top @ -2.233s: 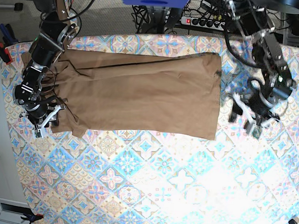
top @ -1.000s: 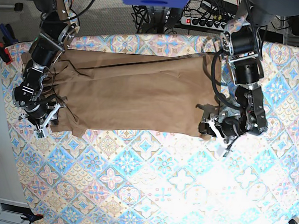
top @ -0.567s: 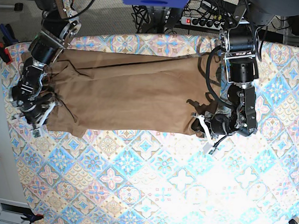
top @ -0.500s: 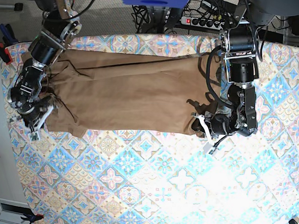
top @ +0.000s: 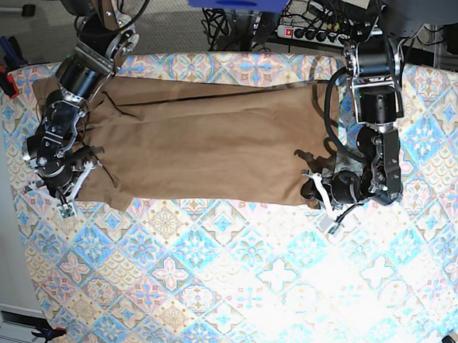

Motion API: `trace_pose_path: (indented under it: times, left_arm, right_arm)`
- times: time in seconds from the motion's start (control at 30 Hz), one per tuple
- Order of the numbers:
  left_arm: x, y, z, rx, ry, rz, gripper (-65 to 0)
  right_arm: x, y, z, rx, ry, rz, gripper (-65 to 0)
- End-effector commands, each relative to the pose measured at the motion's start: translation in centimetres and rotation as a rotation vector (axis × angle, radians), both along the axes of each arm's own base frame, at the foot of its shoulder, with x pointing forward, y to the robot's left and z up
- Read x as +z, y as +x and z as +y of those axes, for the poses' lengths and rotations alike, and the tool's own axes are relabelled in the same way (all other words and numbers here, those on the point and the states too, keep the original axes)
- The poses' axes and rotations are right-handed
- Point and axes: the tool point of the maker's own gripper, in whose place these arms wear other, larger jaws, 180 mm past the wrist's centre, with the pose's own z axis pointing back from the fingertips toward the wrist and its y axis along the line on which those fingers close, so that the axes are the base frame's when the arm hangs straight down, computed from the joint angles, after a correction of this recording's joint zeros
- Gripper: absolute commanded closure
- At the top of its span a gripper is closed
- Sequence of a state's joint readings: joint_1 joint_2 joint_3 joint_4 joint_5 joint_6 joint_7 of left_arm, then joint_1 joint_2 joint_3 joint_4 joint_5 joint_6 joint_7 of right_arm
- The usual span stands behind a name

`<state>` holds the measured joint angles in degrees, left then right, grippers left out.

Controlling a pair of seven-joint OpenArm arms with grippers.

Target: Layout the t-shirt on the table in an organized manner, then fold the t-shirt properly

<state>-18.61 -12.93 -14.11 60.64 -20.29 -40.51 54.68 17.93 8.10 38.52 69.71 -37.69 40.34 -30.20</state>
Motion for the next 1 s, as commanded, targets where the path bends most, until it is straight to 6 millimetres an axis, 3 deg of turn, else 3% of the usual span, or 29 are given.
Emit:
trace_pose_path:
  times: [0.0,0.17,0.23,0.4,0.57,0.73,0.97]
  left_arm:
    - [-0.1,-0.1,1.3,-0.005,0.065,0.026,0.0]
    - [-0.1,-0.1,1.4,-0.005,0.068,0.026,0.0]
    - [-0.1,-0.1,1.4,-0.004,0.070,0.026,0.0]
    - [-0.1,-0.2,2.1,0.000,0.081,0.027,0.0]
    - [-0.1,-0.2,2.2,0.000,0.083,0.027,0.0]
    - [-0.1,-0.2,2.2,0.000,0.083,0.027,0.0]
    - [-0.1,-0.2,2.2,0.001,0.084,0.027,0.0]
  right_arm:
    - [2.2,1.2,-1.0,-0.009,-0.020,-0.059,-7.0]
    - [2.3,1.3,-0.9,-0.008,-0.012,-0.068,-33.0]
    - [2.5,1.2,-1.3,-0.033,0.021,-0.090,-38.3]
    - [2.4,1.5,-0.8,-0.057,0.131,-0.135,-38.4]
    - [-1.2,0.6,0.5,-0.067,0.234,-0.060,-38.4]
    - [-3.2,-1.1,-2.2,-0.100,0.231,0.018,-38.2]
    - [0.4,2.8,-2.1,-0.092,0.283,-0.128,-32.6]
